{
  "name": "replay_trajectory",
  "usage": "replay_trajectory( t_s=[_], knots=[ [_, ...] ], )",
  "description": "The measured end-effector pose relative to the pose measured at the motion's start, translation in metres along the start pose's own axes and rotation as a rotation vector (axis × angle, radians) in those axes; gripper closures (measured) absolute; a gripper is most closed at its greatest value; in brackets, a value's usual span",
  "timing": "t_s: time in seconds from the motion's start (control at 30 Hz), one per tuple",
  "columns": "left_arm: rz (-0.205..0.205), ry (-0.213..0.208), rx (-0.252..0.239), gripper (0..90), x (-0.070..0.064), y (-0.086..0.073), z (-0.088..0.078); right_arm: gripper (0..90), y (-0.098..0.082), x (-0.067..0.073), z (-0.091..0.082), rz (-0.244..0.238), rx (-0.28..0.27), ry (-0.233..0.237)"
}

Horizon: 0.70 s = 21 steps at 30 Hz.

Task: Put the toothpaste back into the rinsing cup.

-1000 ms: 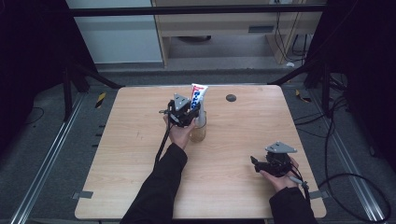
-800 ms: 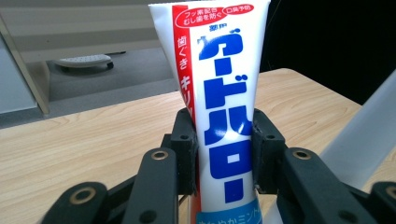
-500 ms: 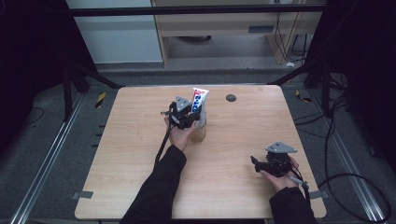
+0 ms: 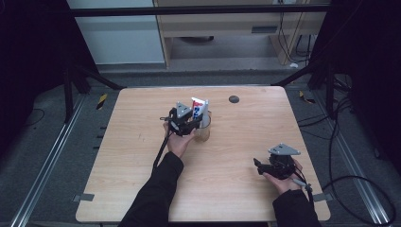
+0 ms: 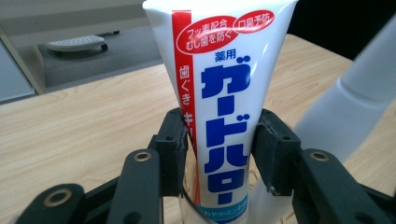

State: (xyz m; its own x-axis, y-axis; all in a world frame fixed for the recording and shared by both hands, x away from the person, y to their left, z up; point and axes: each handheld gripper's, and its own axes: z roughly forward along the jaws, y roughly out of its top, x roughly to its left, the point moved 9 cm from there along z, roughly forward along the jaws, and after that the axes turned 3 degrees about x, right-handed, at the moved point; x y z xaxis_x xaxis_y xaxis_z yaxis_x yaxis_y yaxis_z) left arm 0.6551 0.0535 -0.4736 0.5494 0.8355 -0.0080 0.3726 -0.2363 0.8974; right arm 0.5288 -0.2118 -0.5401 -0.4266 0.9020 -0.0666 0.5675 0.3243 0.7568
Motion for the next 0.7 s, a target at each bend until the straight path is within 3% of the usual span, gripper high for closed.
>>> replay_trajectory(
  t_s=[0.17,0.23,0.3,0.4,0.5,0.7],
  knots=[
    [0.027,0.0,0.011,52.8,-0.005,-0.003,-0.004,22.1,0.0,0.0,0.0,-0.002,0.0,-0.002],
    [0.023,0.006,0.0,47.3,-0.004,-0.002,-0.007,22.1,0.0,0.0,0.0,-0.007,-0.001,-0.004],
    [0.016,0.001,-0.015,47.9,-0.004,-0.001,-0.012,22.2,0.0,0.0,-0.001,-0.004,0.0,-0.003],
    [0.025,0.006,-0.009,44.7,-0.003,0.0,-0.02,22.1,0.0,0.001,0.0,-0.001,0.002,-0.002],
    [0.023,-0.015,0.001,43.6,-0.003,-0.002,-0.029,22.0,0.0,0.001,-0.001,-0.003,0.001,-0.001],
    [0.064,-0.029,0.034,40.0,-0.005,-0.009,-0.054,21.0,0.001,0.001,-0.003,0.006,-0.011,0.0]
  ],
)
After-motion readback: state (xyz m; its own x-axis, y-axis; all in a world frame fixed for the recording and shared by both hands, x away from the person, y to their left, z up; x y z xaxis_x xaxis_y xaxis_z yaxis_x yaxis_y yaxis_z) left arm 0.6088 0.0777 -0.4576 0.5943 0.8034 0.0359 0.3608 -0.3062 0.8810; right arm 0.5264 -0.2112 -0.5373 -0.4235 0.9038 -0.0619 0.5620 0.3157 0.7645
